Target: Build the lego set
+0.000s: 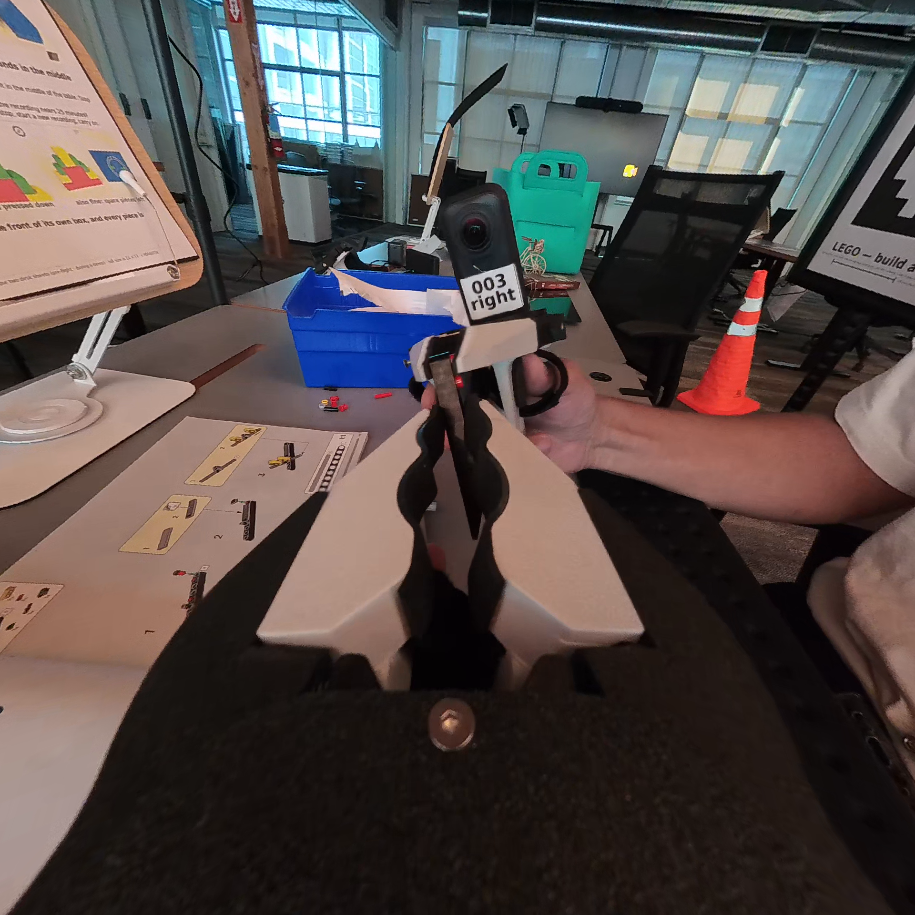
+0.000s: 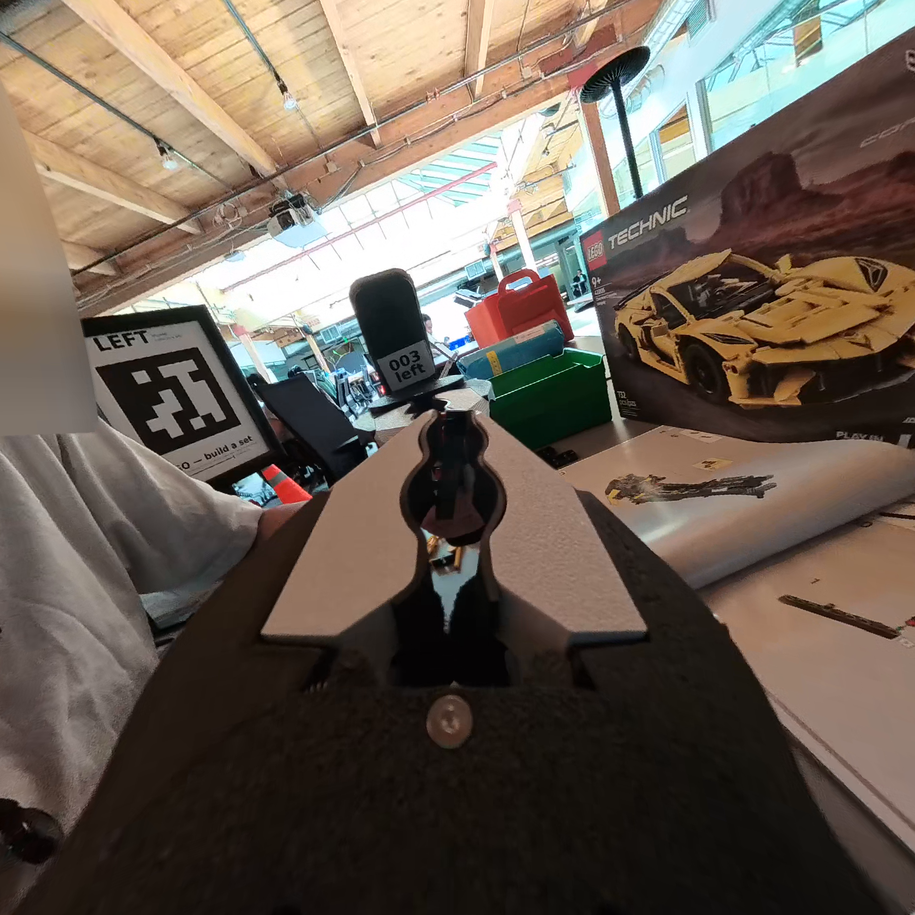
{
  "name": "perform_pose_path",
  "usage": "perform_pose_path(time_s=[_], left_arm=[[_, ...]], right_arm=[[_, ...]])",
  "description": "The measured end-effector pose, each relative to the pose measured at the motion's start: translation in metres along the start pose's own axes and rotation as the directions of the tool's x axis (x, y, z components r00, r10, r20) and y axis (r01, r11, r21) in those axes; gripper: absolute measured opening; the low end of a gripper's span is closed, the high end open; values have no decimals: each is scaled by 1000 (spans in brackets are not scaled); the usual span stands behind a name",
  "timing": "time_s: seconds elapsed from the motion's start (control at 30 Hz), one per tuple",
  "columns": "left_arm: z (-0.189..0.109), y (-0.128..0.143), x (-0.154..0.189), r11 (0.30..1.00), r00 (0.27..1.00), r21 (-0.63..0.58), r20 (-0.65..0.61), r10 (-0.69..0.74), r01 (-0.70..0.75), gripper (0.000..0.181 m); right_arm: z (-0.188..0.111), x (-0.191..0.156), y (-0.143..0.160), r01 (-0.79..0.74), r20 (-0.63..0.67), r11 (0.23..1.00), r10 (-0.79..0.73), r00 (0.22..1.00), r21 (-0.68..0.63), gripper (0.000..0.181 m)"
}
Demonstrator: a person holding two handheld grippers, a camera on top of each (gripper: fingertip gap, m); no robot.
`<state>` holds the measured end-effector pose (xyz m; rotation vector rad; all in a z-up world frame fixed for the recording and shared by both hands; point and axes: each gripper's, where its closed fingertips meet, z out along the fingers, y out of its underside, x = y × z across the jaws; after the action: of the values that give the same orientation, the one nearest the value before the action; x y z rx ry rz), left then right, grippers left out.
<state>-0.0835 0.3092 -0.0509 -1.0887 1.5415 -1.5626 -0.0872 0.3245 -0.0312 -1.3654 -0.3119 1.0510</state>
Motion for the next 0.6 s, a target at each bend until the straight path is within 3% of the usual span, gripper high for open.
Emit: perform_pose_path(time_s=[0.17,0.23,0.37,0.5,0.6], left_arm=[[-1,-1,-7,1000,999,-8,36,-5,5,7],[-8,-5,-18,999,994,5,103,31,-32,7],[-25,-3,-46,962,912,-98,308,272,-254,16],[-10,21,-44,876,823,-268,314,473,-401,33],[0,23,-40,838,769,-294,339,542,-461,37]], right_arm=[[1,8,0,-111,8,993,111,994,35,8],[0,18,-4,-148,-25,985,151,988,87,8],[-17,43,-16,-289,-63,931,310,949,223,8],[-26,54,-19,-300,-112,914,340,934,272,8],[-27,51,-21,-276,-134,922,320,938,272,9]])
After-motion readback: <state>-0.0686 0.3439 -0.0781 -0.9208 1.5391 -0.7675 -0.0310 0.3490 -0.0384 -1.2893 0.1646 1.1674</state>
